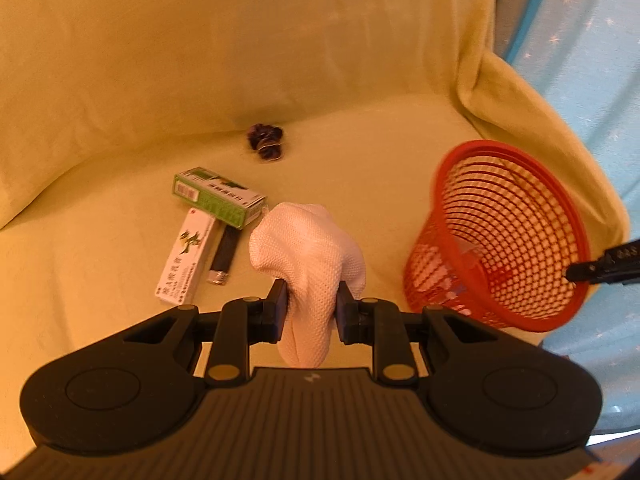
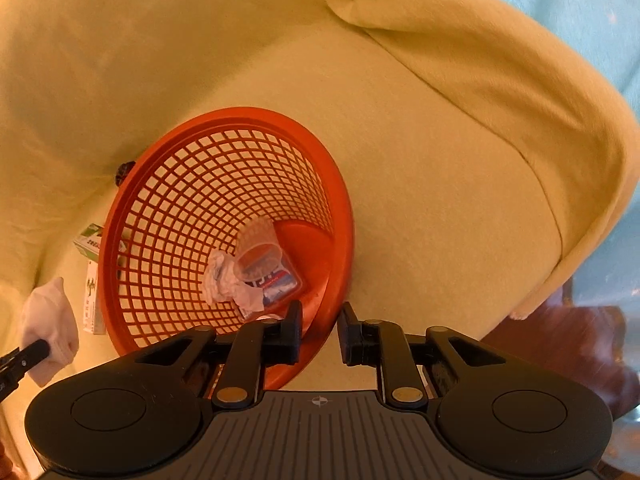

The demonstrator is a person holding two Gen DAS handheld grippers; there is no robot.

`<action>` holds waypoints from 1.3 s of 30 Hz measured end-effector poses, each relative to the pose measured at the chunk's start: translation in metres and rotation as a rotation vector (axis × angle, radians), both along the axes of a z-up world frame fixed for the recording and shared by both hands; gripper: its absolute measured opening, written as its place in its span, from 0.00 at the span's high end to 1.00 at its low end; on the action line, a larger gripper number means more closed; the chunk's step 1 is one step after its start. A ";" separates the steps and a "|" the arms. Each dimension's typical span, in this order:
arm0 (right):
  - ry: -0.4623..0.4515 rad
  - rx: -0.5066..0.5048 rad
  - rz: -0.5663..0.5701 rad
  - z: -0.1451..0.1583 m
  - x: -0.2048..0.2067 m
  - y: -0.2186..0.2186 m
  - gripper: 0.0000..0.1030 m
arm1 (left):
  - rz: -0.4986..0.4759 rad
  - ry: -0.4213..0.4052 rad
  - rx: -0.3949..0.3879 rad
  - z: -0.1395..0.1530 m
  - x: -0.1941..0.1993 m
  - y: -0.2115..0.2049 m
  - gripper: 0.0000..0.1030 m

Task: Organize objects
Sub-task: 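Carry the sock over the wastebasket and open the left gripper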

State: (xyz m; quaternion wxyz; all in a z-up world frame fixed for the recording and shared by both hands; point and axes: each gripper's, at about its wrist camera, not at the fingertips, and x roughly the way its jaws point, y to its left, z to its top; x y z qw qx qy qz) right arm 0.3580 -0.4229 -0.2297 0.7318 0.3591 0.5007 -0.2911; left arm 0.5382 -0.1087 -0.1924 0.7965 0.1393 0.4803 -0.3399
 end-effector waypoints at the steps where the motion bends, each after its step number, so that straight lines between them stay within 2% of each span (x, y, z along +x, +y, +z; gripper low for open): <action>1: 0.007 -0.011 0.009 0.001 0.005 0.001 0.86 | -0.007 -0.002 -0.004 0.002 -0.002 -0.002 0.80; 7: 0.042 -0.101 0.102 0.004 0.031 0.003 0.89 | -0.038 -0.008 -0.020 0.011 -0.009 -0.011 0.80; 13: 0.043 -0.161 0.169 -0.001 0.038 0.005 0.92 | -0.072 -0.015 -0.033 0.016 -0.013 -0.021 0.80; 39: 0.019 -0.177 0.170 0.002 0.038 0.004 0.92 | -0.150 0.088 0.035 0.022 -0.027 -0.070 0.80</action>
